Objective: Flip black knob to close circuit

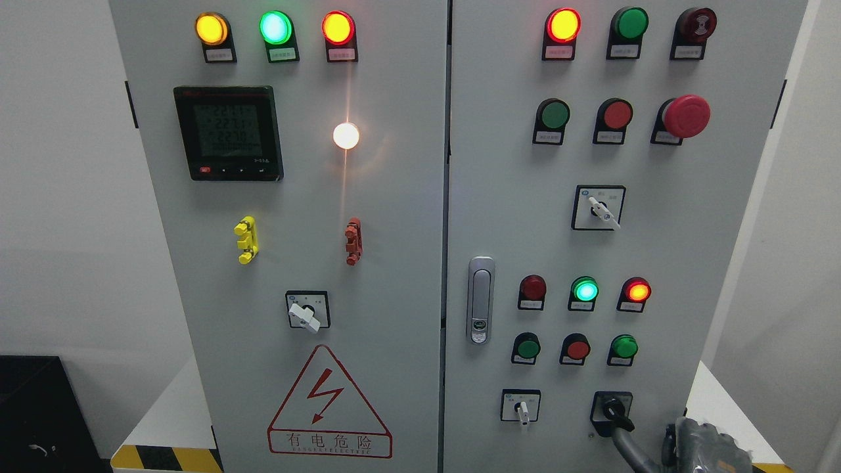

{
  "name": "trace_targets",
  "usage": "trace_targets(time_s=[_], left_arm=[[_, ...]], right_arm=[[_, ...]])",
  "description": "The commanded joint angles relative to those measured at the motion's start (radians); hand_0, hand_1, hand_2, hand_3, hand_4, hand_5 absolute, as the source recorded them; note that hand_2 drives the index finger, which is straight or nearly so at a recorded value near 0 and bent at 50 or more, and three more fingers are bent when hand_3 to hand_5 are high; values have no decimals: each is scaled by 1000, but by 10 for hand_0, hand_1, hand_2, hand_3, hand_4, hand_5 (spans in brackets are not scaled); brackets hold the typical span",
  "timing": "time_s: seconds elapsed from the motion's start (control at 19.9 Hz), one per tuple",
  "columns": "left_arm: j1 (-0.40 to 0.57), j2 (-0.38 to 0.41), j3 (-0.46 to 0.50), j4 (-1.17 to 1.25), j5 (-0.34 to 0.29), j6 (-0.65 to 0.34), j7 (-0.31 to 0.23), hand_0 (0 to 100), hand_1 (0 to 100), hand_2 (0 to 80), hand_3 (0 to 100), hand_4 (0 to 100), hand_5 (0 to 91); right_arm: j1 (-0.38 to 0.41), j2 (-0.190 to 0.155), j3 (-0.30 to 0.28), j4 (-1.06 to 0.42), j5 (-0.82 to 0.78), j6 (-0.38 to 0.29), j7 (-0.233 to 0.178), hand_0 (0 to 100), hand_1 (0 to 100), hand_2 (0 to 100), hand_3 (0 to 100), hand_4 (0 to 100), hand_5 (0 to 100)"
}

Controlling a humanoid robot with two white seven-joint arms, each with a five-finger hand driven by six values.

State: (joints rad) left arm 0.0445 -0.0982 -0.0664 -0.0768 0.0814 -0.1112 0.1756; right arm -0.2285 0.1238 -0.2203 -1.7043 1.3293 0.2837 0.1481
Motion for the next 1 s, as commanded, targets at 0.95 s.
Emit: trace_targets(time_s=[0.95], left_arm=[[0, 0, 0, 0, 0, -1, 1, 120, 556, 0, 0, 0, 0]], right_arm=[[35, 10, 74, -17, 1, -35, -21, 0, 0, 946, 1000, 1000, 1000]])
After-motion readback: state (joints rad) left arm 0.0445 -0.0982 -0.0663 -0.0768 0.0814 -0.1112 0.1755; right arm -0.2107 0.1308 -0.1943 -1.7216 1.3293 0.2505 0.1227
